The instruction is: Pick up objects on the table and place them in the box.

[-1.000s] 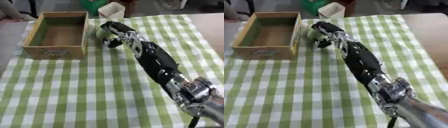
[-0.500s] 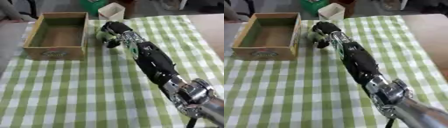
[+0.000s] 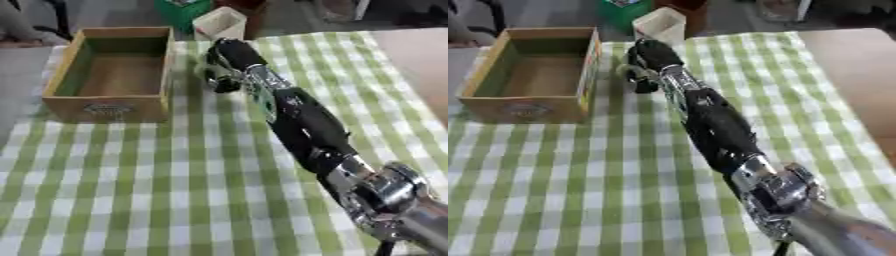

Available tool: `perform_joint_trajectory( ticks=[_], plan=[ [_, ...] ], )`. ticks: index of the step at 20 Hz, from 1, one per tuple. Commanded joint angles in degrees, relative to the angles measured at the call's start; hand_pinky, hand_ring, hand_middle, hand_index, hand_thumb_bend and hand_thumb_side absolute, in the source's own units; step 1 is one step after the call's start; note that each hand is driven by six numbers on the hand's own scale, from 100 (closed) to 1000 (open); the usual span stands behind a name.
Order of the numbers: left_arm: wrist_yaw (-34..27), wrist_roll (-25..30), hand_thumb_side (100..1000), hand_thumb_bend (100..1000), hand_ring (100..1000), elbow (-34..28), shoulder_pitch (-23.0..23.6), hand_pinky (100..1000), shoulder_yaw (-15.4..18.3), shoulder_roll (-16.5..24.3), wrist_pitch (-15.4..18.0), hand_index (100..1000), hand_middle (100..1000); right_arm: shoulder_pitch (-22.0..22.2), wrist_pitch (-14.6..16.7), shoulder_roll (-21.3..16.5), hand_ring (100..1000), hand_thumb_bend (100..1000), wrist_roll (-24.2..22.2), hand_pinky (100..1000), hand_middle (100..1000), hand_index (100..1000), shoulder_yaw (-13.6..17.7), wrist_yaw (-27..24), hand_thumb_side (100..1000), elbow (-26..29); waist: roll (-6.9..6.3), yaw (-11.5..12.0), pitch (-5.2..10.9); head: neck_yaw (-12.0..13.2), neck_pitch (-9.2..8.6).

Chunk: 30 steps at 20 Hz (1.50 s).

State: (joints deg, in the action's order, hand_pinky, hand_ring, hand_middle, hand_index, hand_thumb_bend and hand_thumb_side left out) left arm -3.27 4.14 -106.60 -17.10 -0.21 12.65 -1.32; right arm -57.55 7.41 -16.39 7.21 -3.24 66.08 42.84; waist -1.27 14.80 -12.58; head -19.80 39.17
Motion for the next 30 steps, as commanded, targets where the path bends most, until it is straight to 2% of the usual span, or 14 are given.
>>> perform_joint_trajectory(
  ticks=[1, 8, 15, 25, 26, 27, 28, 29, 30],
  plan=[
    [-0.18, -0.26, 402, 161, 762, -1.31, -0.7, 488, 0.48, 0.88, 0.02, 522, 706, -1.11, 0.19, -1.97, 300, 100, 1.6, 272, 227, 296, -0.56, -4.44, 201, 3.77, -0.06, -0.16, 1.03, 0.1, -0.64],
    [-0.35, -0.29, 396, 163, 761, -1.43, -0.69, 488, 0.46, 0.98, -0.01, 522, 705, -2.97, -0.27, -2.62, 296, 100, 1.47, 269, 222, 293, -1.32, -10.35, 226, 8.59, 0.18, -0.04, 1.54, -0.23, -0.61],
    [-0.69, 0.19, 388, 167, 760, -1.48, -0.68, 488, -0.1, 0.82, -0.04, 522, 704, -5.65, -0.04, 0.35, 296, 100, 1.39, 270, 220, 294, -1.49, -13.26, 254, 9.08, 0.31, 1.59, 2.62, -1.06, -0.42],
    [-1.42, 1.21, 381, 171, 759, -1.69, -1.39, 488, -1.09, 0.04, 0.0, 521, 702, -6.13, 1.81, 5.97, 298, 100, 0.32, 274, 223, 297, -2.68, -12.89, 254, 7.9, 0.12, 6.43, 2.63, -2.65, -1.03],
    [-1.46, 1.26, 382, 171, 758, -1.7, -1.44, 488, -1.13, -0.01, 0.0, 521, 703, -6.05, 1.94, 6.43, 306, 100, 0.23, 282, 229, 304, -2.75, -12.55, 147, 7.5, 0.15, 6.81, 2.55, -2.84, -1.09],
    [-1.44, 1.3, 382, 172, 758, -1.71, -1.49, 488, -1.15, -0.05, -0.02, 521, 702, -5.96, 1.99, 6.88, 310, 100, 0.11, 287, 234, 308, -2.81, -11.99, 240, 6.93, 0.19, 7.13, 2.49, -3.02, -1.14],
    [-1.47, 1.32, 383, 172, 756, -1.71, -1.52, 488, -1.17, -0.11, -0.04, 521, 702, -5.86, 2.04, 7.21, 321, 100, 0.07, 302, 244, 320, -2.79, -11.45, 177, 6.39, 0.23, 7.31, 2.44, -3.11, -1.19],
    [-1.49, 1.37, 384, 173, 756, -1.72, -1.56, 488, -1.21, -0.15, -0.05, 521, 703, -5.65, 2.1, 7.53, 328, 100, 0.02, 310, 250, 326, -2.73, -11.04, 229, 5.76, 0.29, 7.45, 2.38, -3.11, -1.25],
    [-1.51, 1.41, 384, 173, 754, -1.73, -1.6, 488, -1.22, -0.17, -0.07, 521, 703, -5.44, 2.16, 7.73, 332, 100, 0.0, 314, 255, 333, -2.65, -10.71, 224, 5.18, 0.37, 7.51, 2.32, -3.11, -1.27]
  ],
)
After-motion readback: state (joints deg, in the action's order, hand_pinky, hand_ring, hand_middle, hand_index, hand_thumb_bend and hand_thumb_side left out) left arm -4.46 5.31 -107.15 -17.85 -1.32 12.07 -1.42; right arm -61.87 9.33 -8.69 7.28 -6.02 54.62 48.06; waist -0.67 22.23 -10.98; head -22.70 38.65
